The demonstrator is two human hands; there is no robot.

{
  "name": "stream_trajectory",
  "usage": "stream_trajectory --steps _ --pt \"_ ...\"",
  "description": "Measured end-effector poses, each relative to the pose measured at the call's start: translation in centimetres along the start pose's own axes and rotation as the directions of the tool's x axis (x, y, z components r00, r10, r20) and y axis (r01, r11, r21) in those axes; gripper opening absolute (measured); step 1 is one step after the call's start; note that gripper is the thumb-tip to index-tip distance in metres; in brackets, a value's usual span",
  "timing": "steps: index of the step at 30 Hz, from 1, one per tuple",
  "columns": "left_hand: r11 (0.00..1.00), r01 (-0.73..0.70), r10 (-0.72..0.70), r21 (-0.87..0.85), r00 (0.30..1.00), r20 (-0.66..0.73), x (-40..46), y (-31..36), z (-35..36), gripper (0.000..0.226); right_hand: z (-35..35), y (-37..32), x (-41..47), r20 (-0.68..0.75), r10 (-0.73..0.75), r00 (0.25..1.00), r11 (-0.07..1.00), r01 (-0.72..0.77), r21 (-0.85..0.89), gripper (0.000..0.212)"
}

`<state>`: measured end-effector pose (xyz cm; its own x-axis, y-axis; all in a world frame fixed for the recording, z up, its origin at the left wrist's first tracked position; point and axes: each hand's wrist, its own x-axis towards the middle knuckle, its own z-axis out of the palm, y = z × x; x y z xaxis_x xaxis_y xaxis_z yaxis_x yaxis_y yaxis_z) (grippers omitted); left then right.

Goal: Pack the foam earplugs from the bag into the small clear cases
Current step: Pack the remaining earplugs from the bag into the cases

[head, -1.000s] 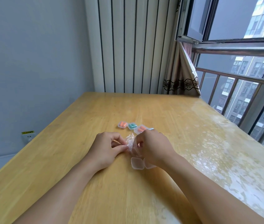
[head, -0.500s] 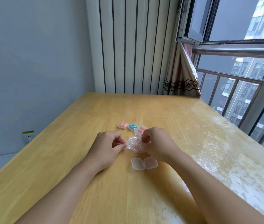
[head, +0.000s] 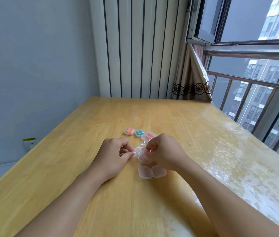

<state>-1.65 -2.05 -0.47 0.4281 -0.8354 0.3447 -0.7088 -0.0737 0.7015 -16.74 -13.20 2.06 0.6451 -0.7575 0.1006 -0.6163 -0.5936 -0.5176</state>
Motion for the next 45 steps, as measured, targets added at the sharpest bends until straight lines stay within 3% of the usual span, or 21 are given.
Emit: stream_trajectory --steps 4,10,17,19,21,23,25,27,30,32,33,35,37,41,45 --pt "1.000 0.003 -0.003 -0.019 1.000 0.013 0.0 0.0 0.0 0.020 -0.2 0.0 0.0 0.023 0.005 1.000 0.999 -0.003 -0.047 0.022" --pt "1.000 -0.002 0.003 -0.030 0.999 0.041 -0.2 0.4 0.1 0.018 0.1 -0.2 0.1 0.007 0.003 1.000 0.983 -0.002 -0.182 0.006" --pt "0.999 0.034 -0.034 -0.033 0.999 0.023 -0.2 0.4 0.0 0.016 0.1 -0.1 -0.1 -0.049 -0.095 0.994 0.951 0.076 -0.300 0.017" --pt "0.998 0.059 -0.059 -0.007 0.998 -0.018 -0.1 0.2 -0.1 0.018 -0.3 0.4 0.0 -0.032 -0.158 0.987 0.979 0.153 -0.138 0.027" --pt "0.996 0.086 -0.082 0.038 0.992 -0.099 0.1 -0.2 -0.4 0.019 -1.1 0.8 0.2 -0.013 -0.168 0.986 0.954 0.166 0.249 0.027" --pt "0.990 0.113 -0.098 0.084 0.981 -0.169 0.3 -0.5 -0.9 0.019 -2.1 0.9 0.4 0.082 -0.140 0.987 0.816 0.068 0.575 0.020" --pt "0.983 0.140 -0.117 0.122 0.977 -0.176 0.3 -0.6 -1.3 0.014 -2.9 1.0 0.3 0.228 -0.168 0.959 0.676 -0.056 0.735 0.020" --pt "0.977 0.120 -0.087 0.174 0.979 -0.184 0.1 -0.2 -1.6 0.013 -3.3 1.1 0.1 0.353 -0.238 0.905 0.600 -0.149 0.786 0.019" --pt "0.988 -0.105 0.127 0.113 0.970 -0.208 -0.3 0.9 -2.2 0.029 -3.3 1.3 0.1 0.400 -0.261 0.879 0.572 -0.193 0.797 0.021" --pt "0.976 -0.214 0.211 -0.050 0.976 -0.052 -1.3 2.0 -2.4 0.031 -3.4 1.6 0.1 0.394 -0.228 0.890 0.571 -0.205 0.795 0.022" --pt "0.977 -0.192 0.201 -0.093 0.976 0.090 -1.8 2.5 -2.4 0.039 -3.4 1.8 0.2 0.391 -0.211 0.896 0.576 -0.209 0.790 0.022" --pt "0.992 -0.113 0.125 -0.054 0.928 0.350 -2.6 3.1 -1.7 0.055 -3.7 2.2 0.4 0.386 -0.175 0.906 0.590 -0.217 0.778 0.022" --pt "0.996 -0.088 0.068 0.028 0.905 0.420 -2.8 3.1 -0.7 0.060 -3.9 2.5 0.5 0.380 -0.151 0.912 0.596 -0.223 0.771 0.026" --pt "0.997 -0.055 0.037 0.049 0.945 0.325 -2.5 2.8 0.5 0.034 -3.9 2.7 0.6 0.367 -0.154 0.917 0.603 -0.206 0.770 0.025" --pt "0.998 0.038 -0.040 0.041 0.999 0.037 -2.1 2.7 0.7 0.030 -4.0 2.3 0.7 0.240 -0.161 0.957 0.573 -0.108 0.813 0.028"
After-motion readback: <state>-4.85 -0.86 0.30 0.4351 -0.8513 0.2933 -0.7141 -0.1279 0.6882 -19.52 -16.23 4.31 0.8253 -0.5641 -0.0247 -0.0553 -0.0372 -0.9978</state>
